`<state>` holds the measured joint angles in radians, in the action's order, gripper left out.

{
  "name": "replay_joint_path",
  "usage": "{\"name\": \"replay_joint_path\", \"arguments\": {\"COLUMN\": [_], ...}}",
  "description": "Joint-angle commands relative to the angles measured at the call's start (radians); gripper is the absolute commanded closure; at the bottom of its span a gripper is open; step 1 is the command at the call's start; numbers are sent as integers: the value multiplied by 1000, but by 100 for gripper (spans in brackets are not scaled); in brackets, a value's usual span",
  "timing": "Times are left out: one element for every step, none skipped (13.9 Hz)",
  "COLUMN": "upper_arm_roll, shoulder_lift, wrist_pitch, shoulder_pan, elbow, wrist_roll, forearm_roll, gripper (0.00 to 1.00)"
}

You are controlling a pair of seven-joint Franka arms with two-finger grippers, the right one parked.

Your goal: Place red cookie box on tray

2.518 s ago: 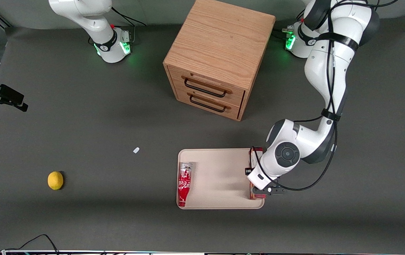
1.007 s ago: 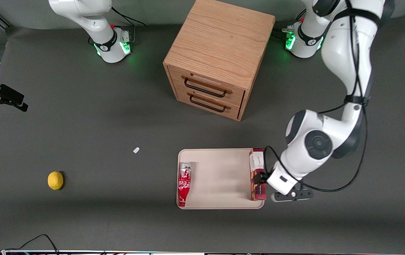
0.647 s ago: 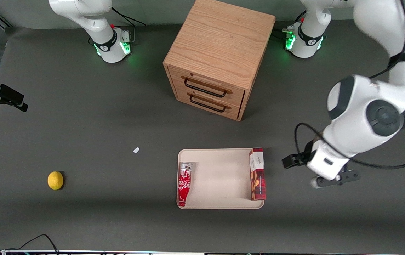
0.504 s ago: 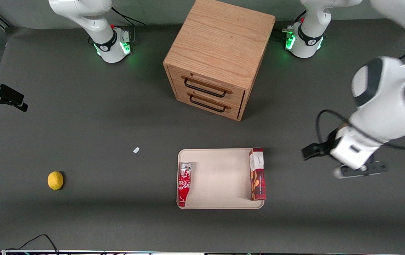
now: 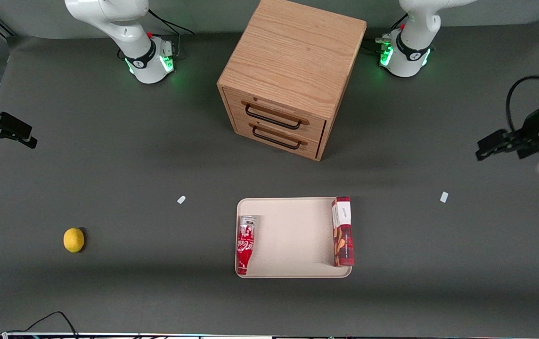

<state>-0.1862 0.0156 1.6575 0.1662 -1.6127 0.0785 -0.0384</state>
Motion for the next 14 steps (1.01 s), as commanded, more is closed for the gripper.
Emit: {"name": "replay_joint_path", "arguments": {"upper_arm_roll": [-7,-6,-6,-6,-6,-4,-4,-3,-3,-3,-3,-3,-3,-3], "shoulder_lift": [-152,-167,-175,-177,-174,-169,-163,-163,-164,-167,-169,-169,-172,-174], "wrist_pitch": [-19,-36,-41,-41,-39,-26,-18,-18,-21,-25,-27,-28,-30,-30], "shoulder_pan": [16,16,15,15,15,10,12,12,12,12,12,12,12,12], "elbow": [-131,-133,-133,-135,-136,-136,-138,-138,-136,-138,-136,-136,-136,-135], "wrist_roll": [-19,-22,-25,-25,-38,-58,-80,-88,-89,-89,-95,-103,-111,-121], "forearm_roll": [-9,-8,-6,5,17,25,29,31,31,32,34,34,34,32], "gripper": [0,0,0,0,0,0,0,0,0,0,0,0,0,0]}}
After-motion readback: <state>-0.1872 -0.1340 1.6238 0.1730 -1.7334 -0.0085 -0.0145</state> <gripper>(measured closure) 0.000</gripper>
